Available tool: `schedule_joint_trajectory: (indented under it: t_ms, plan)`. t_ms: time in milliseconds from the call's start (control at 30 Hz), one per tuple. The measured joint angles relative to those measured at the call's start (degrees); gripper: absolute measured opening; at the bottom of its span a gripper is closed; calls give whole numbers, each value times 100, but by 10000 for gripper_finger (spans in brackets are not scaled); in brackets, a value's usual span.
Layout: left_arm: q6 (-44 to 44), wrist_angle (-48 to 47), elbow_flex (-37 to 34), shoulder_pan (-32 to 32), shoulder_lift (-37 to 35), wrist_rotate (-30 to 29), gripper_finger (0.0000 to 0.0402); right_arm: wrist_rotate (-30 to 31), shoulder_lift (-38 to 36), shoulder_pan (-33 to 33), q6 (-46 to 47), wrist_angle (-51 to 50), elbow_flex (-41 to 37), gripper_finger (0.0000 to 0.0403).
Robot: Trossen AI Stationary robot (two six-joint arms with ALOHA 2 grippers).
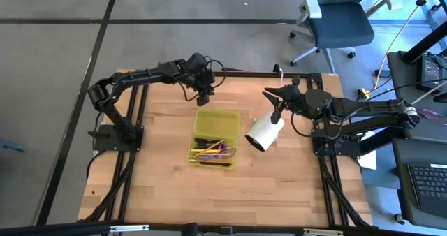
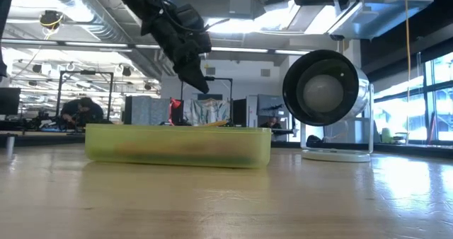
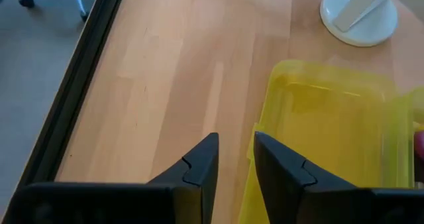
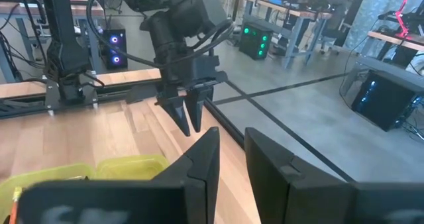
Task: Pick & place school supplies into a supply box
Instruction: Close the yellow supply box
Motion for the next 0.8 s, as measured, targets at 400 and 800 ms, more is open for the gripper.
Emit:
schedule_joint_trajectory:
  t_ms: [400,800]
  plan:
    - [-458,17,0,-113,0,-56,107,-1,0,0,2,-5,0,77]
    - [-714,-43,0,-332,0,192,243,-1,0,0,297,-583,0,77]
